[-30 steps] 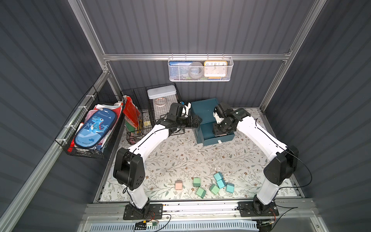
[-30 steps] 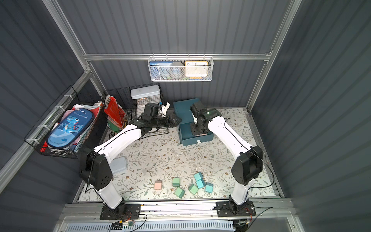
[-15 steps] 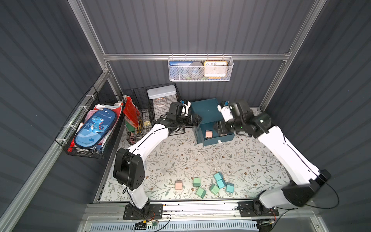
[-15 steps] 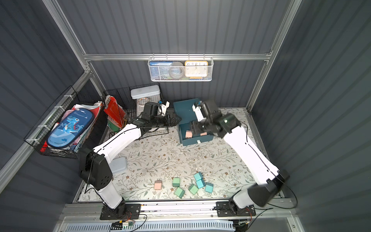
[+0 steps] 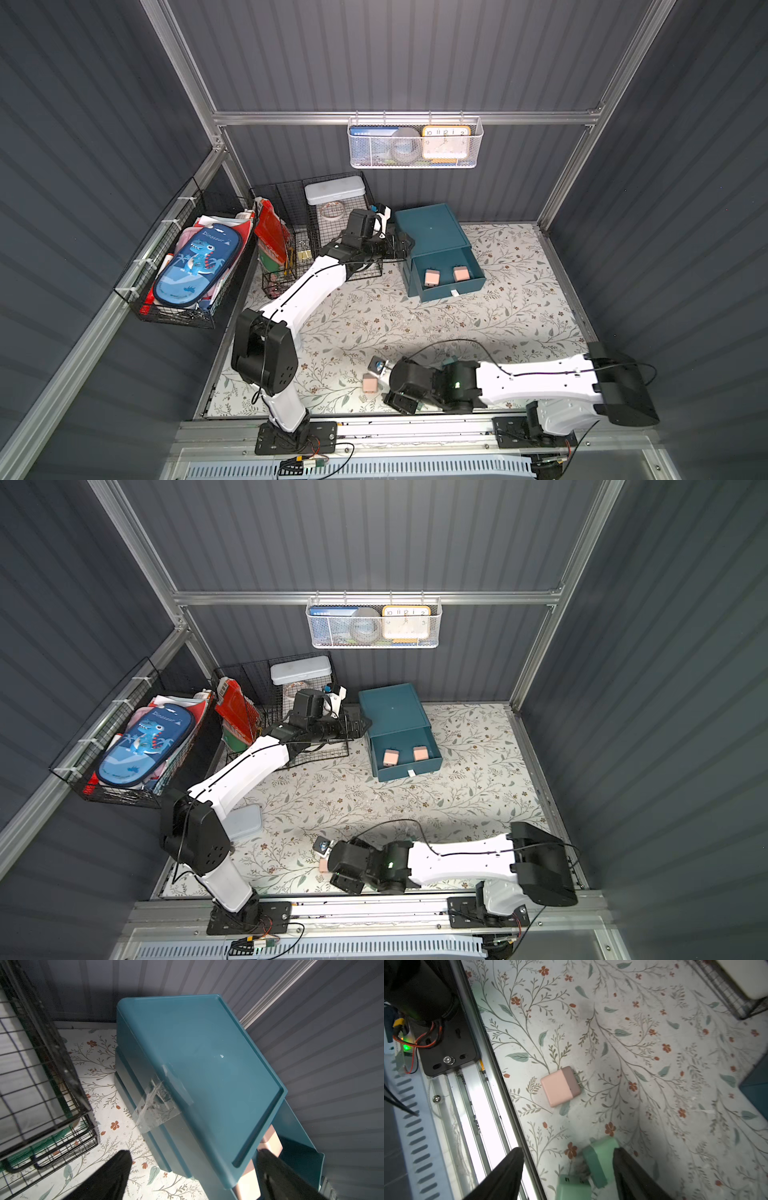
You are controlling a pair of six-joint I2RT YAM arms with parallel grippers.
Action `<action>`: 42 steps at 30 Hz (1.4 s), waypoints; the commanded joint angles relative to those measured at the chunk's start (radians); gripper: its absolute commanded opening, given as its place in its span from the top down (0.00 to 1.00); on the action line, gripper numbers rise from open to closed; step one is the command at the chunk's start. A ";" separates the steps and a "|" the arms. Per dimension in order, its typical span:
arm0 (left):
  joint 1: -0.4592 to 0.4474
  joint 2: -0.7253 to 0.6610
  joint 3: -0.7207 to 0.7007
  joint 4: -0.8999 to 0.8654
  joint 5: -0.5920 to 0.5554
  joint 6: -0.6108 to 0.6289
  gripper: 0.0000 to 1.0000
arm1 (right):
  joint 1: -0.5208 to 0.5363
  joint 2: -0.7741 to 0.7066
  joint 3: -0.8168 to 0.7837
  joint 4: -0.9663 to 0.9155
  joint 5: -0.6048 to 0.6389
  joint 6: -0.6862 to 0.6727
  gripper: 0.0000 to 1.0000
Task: Place the plugs into the drawer by color
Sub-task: Pick up the plug from the center of the board.
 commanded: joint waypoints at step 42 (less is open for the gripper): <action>0.015 -0.022 -0.009 0.008 0.037 0.025 0.01 | -0.275 0.364 0.138 0.250 -0.298 -0.080 0.15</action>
